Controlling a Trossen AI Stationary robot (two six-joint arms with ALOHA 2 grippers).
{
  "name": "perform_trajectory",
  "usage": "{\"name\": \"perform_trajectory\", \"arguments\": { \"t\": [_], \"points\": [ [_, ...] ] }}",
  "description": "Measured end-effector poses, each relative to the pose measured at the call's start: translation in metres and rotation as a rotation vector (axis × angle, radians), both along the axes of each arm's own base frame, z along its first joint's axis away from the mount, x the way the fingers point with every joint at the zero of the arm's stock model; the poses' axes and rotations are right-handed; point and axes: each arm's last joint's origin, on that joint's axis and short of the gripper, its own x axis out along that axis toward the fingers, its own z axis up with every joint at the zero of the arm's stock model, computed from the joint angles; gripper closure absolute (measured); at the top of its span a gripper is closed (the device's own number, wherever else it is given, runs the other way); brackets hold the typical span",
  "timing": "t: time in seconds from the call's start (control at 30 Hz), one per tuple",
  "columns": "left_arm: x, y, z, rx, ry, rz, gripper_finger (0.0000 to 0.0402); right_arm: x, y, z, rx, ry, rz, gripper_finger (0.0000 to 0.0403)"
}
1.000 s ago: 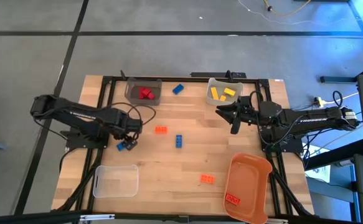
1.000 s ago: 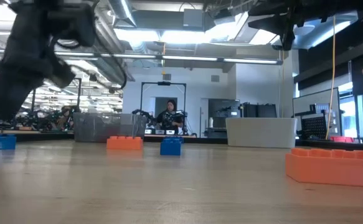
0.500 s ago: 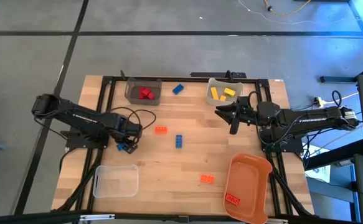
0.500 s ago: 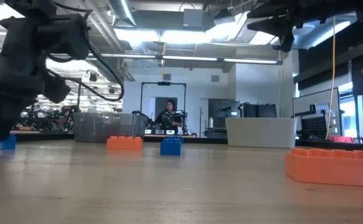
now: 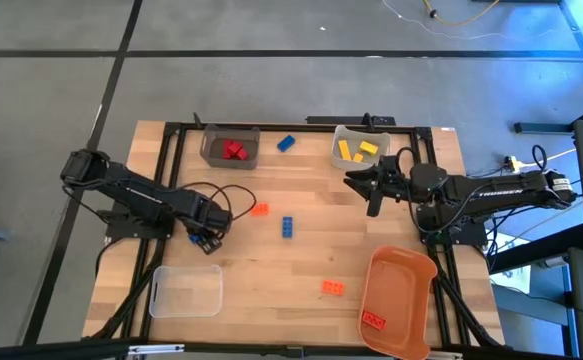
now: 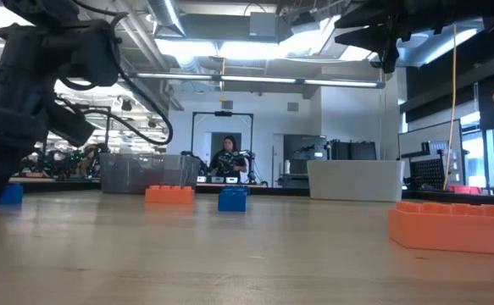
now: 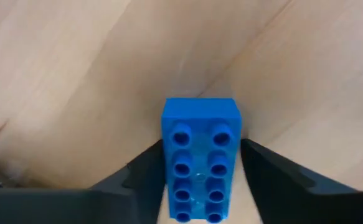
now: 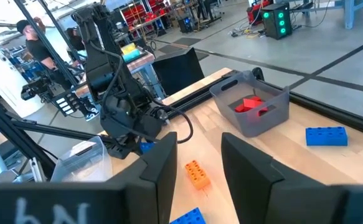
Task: Sort & place blocks by color
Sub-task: Put the bottom left blue game piece into the transparent bin
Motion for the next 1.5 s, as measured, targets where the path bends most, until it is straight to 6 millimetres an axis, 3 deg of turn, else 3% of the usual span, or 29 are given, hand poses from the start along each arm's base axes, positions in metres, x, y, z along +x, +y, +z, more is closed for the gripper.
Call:
{"name": "perform_trajectory", "arguments": {
  "t": [0.1,0.23,0.5,0.63,0.73,0.87,1.1,1.2,1.33,1.5],
  "points": [
    [0.006,0.000,0.011,0.004,-0.069,-0.007,0.0268,0.000,0.000,0.000,0.000,0.001,0.000,0.0277],
    [0.020,0.002,0.040,0.042,-0.212,-0.056,0.0277,0.000,0.000,0.000,0.000,0.004,0.000,0.0277],
    [0.059,0.032,0.156,0.396,-0.754,-0.229,0.0277,0.001,0.000,-0.001,0.004,0.006,-0.001,0.0277],
    [0.065,0.054,0.208,0.624,-1.010,-0.221,0.0277,0.003,0.000,0.000,0.000,-0.016,0.000,0.0277],
    [0.063,0.068,0.233,0.720,-1.217,-0.205,0.0277,0.003,0.000,0.003,-0.021,-0.042,0.001,0.0277],
    [0.064,0.076,0.231,0.667,-1.401,-0.226,0.0277,0.003,0.001,0.008,-0.090,-0.073,0.033,0.0277],
    [0.069,0.070,0.189,0.465,-1.589,-0.190,0.0277,0.004,0.006,0.011,-0.212,-0.087,0.218,0.0284],
    [0.069,0.068,0.178,0.418,-1.605,-0.158,0.0277,0.004,0.008,0.014,-0.211,-0.106,0.277,0.0316],
    [0.068,0.065,0.178,0.395,-1.617,-0.160,0.0277,0.005,0.002,0.027,-0.223,-0.121,0.329,0.0390],
    [0.068,0.063,0.177,0.395,-1.608,-0.182,0.0277,0.003,-0.013,0.041,-0.246,-0.128,0.388,0.0400]
  ]
}}
